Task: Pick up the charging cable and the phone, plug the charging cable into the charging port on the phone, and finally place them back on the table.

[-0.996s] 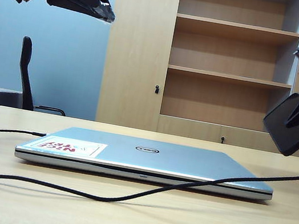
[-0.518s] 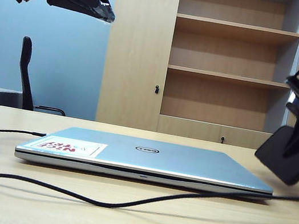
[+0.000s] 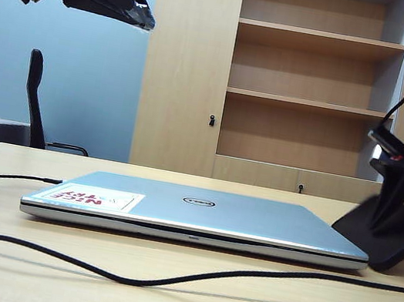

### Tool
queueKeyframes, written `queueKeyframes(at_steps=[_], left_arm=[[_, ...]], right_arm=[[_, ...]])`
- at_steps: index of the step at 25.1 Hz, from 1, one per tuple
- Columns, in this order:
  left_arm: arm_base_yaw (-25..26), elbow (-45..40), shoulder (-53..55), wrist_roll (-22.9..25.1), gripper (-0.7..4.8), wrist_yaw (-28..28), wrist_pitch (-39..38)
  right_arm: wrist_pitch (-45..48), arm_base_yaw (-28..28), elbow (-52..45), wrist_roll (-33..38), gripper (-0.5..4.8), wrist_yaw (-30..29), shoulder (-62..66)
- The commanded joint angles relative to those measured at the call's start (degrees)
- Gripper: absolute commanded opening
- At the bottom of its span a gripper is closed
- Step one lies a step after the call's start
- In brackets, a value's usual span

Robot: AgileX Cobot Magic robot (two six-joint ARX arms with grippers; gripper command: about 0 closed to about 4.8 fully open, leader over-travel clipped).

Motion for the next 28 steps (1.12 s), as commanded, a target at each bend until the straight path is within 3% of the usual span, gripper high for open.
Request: queueKeyframes(at_steps=[1, 5, 9, 13, 19, 22, 28], left_arm=[[0.0, 0.3, -0.2, 0.2, -0.05, 0.2, 0.5], [0.0, 0.3, -0.2, 0.2, -0.05, 0.2, 0.3], [0.0, 0.3, -0.2, 0.2, -0.05, 0.2, 0.1], [0.0, 0.3, -1.4, 0.3, -0.05, 0.2, -1.2], [0.0, 0.2, -5.6, 0.2, -0.05, 0.2, -5.1], [0.1, -0.5, -7.8, 0.3, -0.05, 0.2, -7.0], [0.1, -3.2, -12.9, 0.2, -0.05, 0.2, -11.4]], right_arm=[[-0.5, -0.1, 1.3, -0.3, 2.26, 2.6, -0.3], [-4.8, -0.1, 7.0, -0.3, 2.25, 8.0, -0.5], [-10.4, 0.0, 13.2, -0.5, 2.12, 8.8, -0.5], [-14.9, 0.4, 16.7, -0.5, -0.02, 8.9, -2.4], [-14.3, 2.2, 16.3, 0.1, -0.09, 10.6, -9.7], [-12.7, 4.5, 16.1, 0.7, -0.09, 14.6, -14.3], [-0.4, 9.7, 8.1, 2.6, -0.09, 19.8, -28.1]])
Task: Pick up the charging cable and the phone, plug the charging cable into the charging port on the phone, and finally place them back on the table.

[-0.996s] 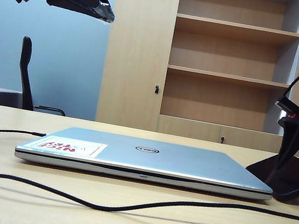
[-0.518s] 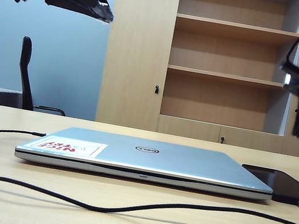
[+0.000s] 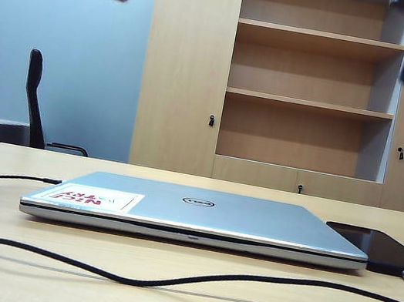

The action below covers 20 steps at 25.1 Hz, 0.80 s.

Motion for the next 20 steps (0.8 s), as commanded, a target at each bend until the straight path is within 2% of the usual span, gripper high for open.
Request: queueKeyframes(at_steps=[1, 2, 4, 8, 11, 20], left_arm=[[0.0, -1.3, -2.6, 0.2, -0.05, 0.2, -1.5], [0.0, -1.8, -3.7, 0.2, -0.05, 0.2, -1.7], [0.0, -3.9, -7.3, 0.3, -0.05, 0.2, -1.7], [0.0, -8.7, -12.4, 0.5, -0.05, 0.2, -1.7], [0.0, -11.6, -15.8, 2.5, -0.05, 0.2, -1.7], [0.0, -19.5, -24.4, 4.1, -0.05, 0.2, -0.8]], right_arm=[[8.9, 1.6, -5.6, 1.0, -0.09, 2.2, -6.7], [10.6, 2.0, -7.5, 1.0, -0.09, 2.6, -8.7], [19.0, 3.5, -17.2, 1.0, -0.09, 1.8, -17.7], [21.2, 3.5, -26.6, 1.0, -0.08, 2.1, -26.1], [21.5, 3.5, -31.1, 1.0, -0.08, 2.2, -30.2], [34.2, 3.5, -48.3, 1.0, -0.07, 2.1, -43.6]])
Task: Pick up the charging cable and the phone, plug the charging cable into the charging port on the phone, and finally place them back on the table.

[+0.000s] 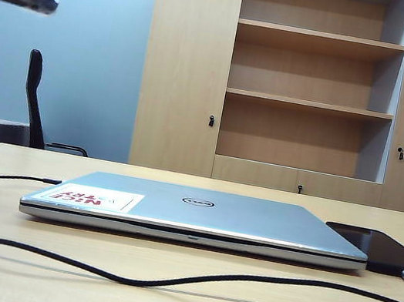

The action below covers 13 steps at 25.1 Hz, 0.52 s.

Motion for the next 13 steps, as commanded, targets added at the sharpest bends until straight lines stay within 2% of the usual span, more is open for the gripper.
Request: queueKeyframes(at_steps=[1, 8, 9, 13], left_arm=[[0.0, -2.8, -2.6, 0.7, -0.05, 0.2, 1.1], [0.0, -8.9, -7.3, 0.7, -0.05, 0.2, 1.6], [0.0, -10.0, -7.3, 0.7, -0.05, 0.2, 2.4], [0.0, -12.8, -7.2, 1.0, -0.05, 0.2, 8.5]], right_arm=[[5.6, 0.0, -5.6, 0.1, -0.07, 0.1, -4.7], [11.2, 0.0, -17.6, 0.1, -0.04, 0.1, -16.3], [12.2, 0.0, -19.9, 0.2, 0.11, 0.0, -19.2], [9.2, 0.0, -21.9, 0.2, 0.12, 0.1, -25.4]])
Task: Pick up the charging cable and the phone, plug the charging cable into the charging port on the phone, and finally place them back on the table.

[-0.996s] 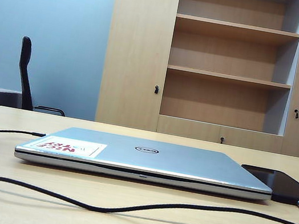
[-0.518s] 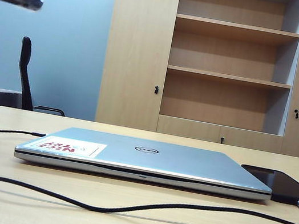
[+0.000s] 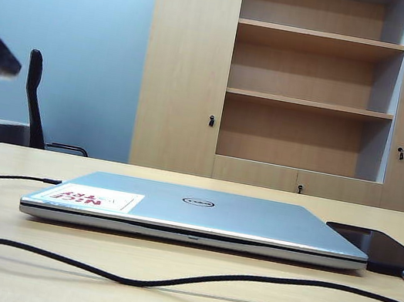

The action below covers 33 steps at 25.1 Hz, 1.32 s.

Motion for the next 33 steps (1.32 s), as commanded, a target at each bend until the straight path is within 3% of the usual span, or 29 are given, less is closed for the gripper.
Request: queueKeyframes(at_steps=[1, 13, 16, 18, 22, 25, 33], left_arm=[[0.0, -1.9, 0.0, 1.3, -0.05, 0.2, 6.9], [0.1, -3.9, -0.1, 2.7, -0.05, 0.2, 13.0], [2.0, -3.9, -4.7, 6.1, -0.05, 0.2, 13.3], [5.4, -4.0, -8.0, 7.5, -0.05, 0.2, 13.1], [21.5, -5.4, -17.2, 9.5, -0.05, 0.2, 11.8], [28.2, -7.4, -22.0, 9.4, -0.06, 0.2, 11.8], [31.4, -11.9, -23.1, 9.8, -0.06, 0.2, 12.9]], right_arm=[[-1.1, 0.0, -0.2, 0.2, 0.12, 0.1, -3.5], [-1.6, 0.0, -0.2, 0.2, 0.12, 0.1, -7.1], [-1.6, 0.0, -0.2, 0.2, 0.12, 0.1, -7.1], [-1.6, 0.0, -0.2, 0.2, 0.12, 0.1, -7.1], [-1.6, 0.0, -0.2, 0.2, 0.12, 0.1, -7.1], [-1.6, 0.0, -0.2, 0.2, 0.12, 0.1, -7.1], [-1.6, 0.1, -0.2, 0.2, 0.12, 0.1, -7.4]])
